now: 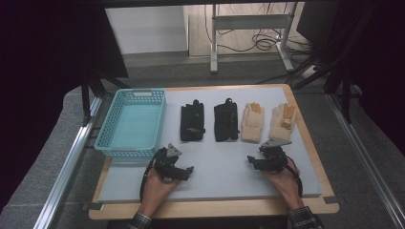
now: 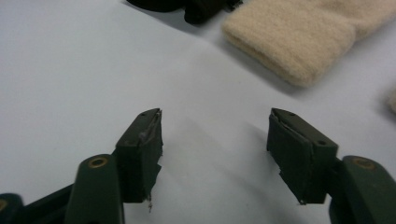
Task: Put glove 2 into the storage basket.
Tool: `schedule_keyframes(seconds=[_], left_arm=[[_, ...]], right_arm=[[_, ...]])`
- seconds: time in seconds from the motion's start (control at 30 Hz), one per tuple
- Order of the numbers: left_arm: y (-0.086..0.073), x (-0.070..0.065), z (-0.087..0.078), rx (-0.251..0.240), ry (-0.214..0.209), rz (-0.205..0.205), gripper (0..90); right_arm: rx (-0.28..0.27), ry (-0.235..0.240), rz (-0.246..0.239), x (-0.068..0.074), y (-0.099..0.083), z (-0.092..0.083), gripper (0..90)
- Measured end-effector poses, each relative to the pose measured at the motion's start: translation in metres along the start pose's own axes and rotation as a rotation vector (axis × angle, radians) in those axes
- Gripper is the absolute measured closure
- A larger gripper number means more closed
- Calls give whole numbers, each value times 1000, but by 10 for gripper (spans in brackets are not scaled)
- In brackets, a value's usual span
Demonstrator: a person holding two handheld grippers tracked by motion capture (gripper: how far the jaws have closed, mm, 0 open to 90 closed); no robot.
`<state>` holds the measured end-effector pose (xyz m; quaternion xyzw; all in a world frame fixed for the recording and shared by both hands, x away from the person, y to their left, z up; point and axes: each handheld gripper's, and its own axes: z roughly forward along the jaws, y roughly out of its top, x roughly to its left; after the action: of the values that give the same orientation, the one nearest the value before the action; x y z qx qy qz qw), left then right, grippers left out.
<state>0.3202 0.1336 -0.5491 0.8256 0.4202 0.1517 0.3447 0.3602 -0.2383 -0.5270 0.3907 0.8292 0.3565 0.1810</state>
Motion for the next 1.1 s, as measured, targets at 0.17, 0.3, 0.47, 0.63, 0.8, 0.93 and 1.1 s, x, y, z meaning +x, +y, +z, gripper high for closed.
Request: schedule_keyframes(seconds=[0.17,0.3,0.47,0.63,0.8,0.93,1.1], left_arm=[[0,0,0,-1,1,1,32],[0,0,0,-2,1,1,32],[0,0,0,-2,1,1,32],[0,0,0,-2,1,1,32],[0,0,0,-2,1,1,32],[0,0,0,-2,1,0,33],[0,0,0,-2,0,0,32]], right_arm=[[-13,46,-3,0,11,-2,461],[4,109,-11,-3,24,0,566],[5,134,-23,-6,38,4,692],[-11,145,-15,-14,61,13,830],[-9,115,-11,-17,76,26,868],[-11,75,25,-22,86,38,882],[6,41,16,-25,93,52,882]])
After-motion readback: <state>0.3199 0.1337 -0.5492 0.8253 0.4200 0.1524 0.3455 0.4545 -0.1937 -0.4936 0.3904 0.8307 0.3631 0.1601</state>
